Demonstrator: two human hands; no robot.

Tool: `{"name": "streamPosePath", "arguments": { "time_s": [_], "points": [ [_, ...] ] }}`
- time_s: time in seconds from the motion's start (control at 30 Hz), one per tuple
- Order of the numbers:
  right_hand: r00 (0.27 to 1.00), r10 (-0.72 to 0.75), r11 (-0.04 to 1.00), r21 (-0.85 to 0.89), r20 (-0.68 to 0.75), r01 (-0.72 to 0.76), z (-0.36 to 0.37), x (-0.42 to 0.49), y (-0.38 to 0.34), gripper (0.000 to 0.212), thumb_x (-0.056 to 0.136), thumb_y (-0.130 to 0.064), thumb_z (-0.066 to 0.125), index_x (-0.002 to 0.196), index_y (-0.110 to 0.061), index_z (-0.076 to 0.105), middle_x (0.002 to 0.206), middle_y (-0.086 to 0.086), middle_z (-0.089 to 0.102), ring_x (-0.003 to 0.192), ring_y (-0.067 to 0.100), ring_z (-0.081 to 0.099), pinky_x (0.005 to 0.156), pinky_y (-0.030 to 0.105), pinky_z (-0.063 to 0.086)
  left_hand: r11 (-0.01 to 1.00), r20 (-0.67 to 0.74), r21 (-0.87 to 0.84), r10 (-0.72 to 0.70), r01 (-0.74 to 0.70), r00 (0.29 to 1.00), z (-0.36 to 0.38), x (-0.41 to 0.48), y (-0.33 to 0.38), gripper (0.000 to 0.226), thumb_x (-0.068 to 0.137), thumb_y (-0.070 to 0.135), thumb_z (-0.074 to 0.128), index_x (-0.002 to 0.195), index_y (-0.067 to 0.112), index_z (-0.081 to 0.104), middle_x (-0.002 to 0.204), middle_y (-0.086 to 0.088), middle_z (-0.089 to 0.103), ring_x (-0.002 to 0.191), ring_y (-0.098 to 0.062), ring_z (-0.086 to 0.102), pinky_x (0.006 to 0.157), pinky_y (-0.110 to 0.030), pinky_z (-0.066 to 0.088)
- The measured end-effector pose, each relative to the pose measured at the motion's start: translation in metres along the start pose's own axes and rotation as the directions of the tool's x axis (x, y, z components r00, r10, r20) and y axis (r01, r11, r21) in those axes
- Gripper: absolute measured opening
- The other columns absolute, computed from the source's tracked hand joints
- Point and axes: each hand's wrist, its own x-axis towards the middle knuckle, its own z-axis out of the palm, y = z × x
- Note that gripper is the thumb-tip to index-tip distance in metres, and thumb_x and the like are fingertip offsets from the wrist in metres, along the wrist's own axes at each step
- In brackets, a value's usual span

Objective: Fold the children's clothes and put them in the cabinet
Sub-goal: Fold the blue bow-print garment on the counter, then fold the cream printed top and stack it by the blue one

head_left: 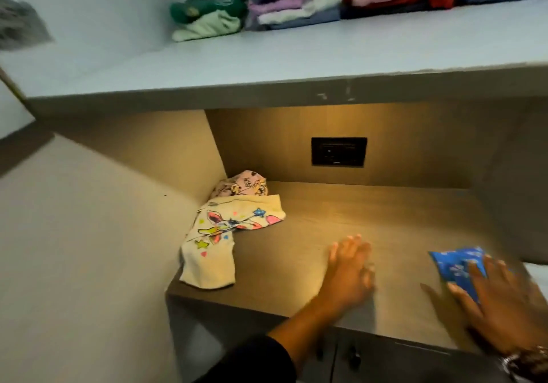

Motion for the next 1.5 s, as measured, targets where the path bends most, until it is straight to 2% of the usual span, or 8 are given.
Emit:
{"name": "streamPosePath", "arguments": {
  "time_s": [0.37, 0.6, 0.9, 1.0, 1.23, 1.37, 1.43, 1.5],
  "points": [
    [0.838, -0.536, 0.812, 0.329, 0.096, 0.482, -0.03, 0.104, -0.354, 0.06, 0.088, -0.047, 0.054, 0.141, -0.023, 0.039, 0.147, 0.006, 0.043, 0.133, 0.027, 0.04, 0.11, 0.043, 0.031, 0.657, -0.266, 0.202, -0.677, 0.726, 0.686, -0.187, -0.029, -0.226, 0.078, 0.077, 0.042, 0.076, 0.139, 0.012, 0.039, 0.138, -0.012, 0.051, 0.124, -0.026, 0.051, 0.097, -0.036, 0.047],
    [0.855, -0.509, 0.818, 0.361, 0.095, 0.447, -0.027, 0.183, -0.444, 0.042, 0.089, -0.032, 0.057, 0.13, -0.034, 0.053, 0.136, 0.005, 0.053, 0.127, 0.032, 0.043, 0.103, 0.047, 0.033, 0.789, -0.39, 0.214, -0.471, 0.576, 0.791, -0.195, -0.021, -0.267, 0.073, 0.081, 0.026, 0.074, 0.141, 0.012, 0.036, 0.135, -0.012, 0.048, 0.119, -0.026, 0.052, 0.087, -0.032, 0.052],
    [0.846, -0.471, 0.692, 0.491, -0.25, 0.53, -0.031, 0.168, -0.425, 0.022, 0.082, -0.006, 0.058, 0.101, -0.013, 0.063, 0.1, 0.009, 0.067, 0.102, 0.032, 0.057, 0.094, 0.039, 0.032, 0.845, -0.256, 0.445, -0.199, 0.298, 0.946, -0.204, 0.026, -0.278, 0.03, 0.092, 0.031, 0.053, 0.117, 0.016, 0.06, 0.123, -0.008, 0.061, 0.111, -0.028, 0.053, 0.093, -0.04, 0.039],
    [0.775, -0.493, 0.61, 0.479, -0.395, 0.632, -0.065, 0.149, -0.388, 0.013, 0.085, -0.004, 0.055, 0.097, -0.008, 0.053, 0.083, 0.014, 0.063, 0.082, 0.038, 0.055, 0.077, 0.037, 0.039, 0.958, -0.256, -0.161, -0.273, 0.237, 0.927, -0.228, 0.025, -0.246, 0.015, 0.095, 0.022, 0.056, 0.098, 0.008, 0.061, 0.096, -0.012, 0.066, 0.085, -0.023, 0.059, 0.076, -0.037, 0.049],
    [0.646, -0.514, 0.422, 0.49, -0.564, 0.763, -0.156, 0.109, -0.278, 0.029, 0.091, -0.035, 0.058, 0.08, -0.008, 0.056, 0.069, 0.006, 0.056, 0.061, 0.019, 0.049, 0.057, 0.028, 0.038, 0.535, 0.185, -0.817, -0.111, 0.215, 0.977, -0.27, 0.004, -0.145, 0.009, 0.088, 0.024, 0.063, 0.086, 0.016, 0.059, 0.095, -0.014, 0.06, 0.088, -0.029, 0.059, 0.076, -0.035, 0.052],
    [0.693, -0.547, 0.3, 0.662, -0.47, 0.687, -0.177, 0.086, -0.222, 0.024, 0.085, -0.034, 0.061, 0.08, -0.01, 0.059, 0.069, 0.001, 0.056, 0.061, 0.005, 0.046, 0.057, 0.017, 0.04, 0.778, 0.269, -0.599, -0.029, 0.191, 0.963, -0.267, 0.01, -0.105, 0.022, 0.083, 0.029, 0.07, 0.098, 0.017, 0.059, 0.098, -0.002, 0.062, 0.088, -0.015, 0.067, 0.075, -0.031, 0.056],
    [0.728, -0.593, 0.337, 0.714, -0.345, 0.613, -0.181, 0.08, -0.196, 0.028, 0.077, -0.039, 0.069, 0.077, -0.012, 0.059, 0.069, 0.0, 0.055, 0.061, 0.004, 0.046, 0.056, 0.017, 0.04, 0.955, 0.292, -0.29, 0.029, 0.06, 0.956, -0.269, 0.014, -0.09, 0.024, 0.079, 0.034, 0.076, 0.097, 0.029, 0.061, 0.096, 0.012, 0.059, 0.081, 0.009, 0.061, 0.067, -0.01, 0.052],
    [0.763, -0.618, 0.436, 0.725, -0.19, 0.534, -0.182, 0.075, -0.168, 0.037, 0.068, -0.047, 0.075, 0.077, -0.014, 0.059, 0.071, 0.001, 0.057, 0.062, 0.007, 0.049, 0.057, 0.021, 0.041, 0.997, 0.358, -0.071, 0.057, -0.034, 0.932, -0.265, 0.017, -0.083, 0.026, 0.075, 0.042, 0.077, 0.094, 0.027, 0.065, 0.091, 0.01, 0.063, 0.082, 0.0, 0.061, 0.068, -0.02, 0.052]
  ]
}}
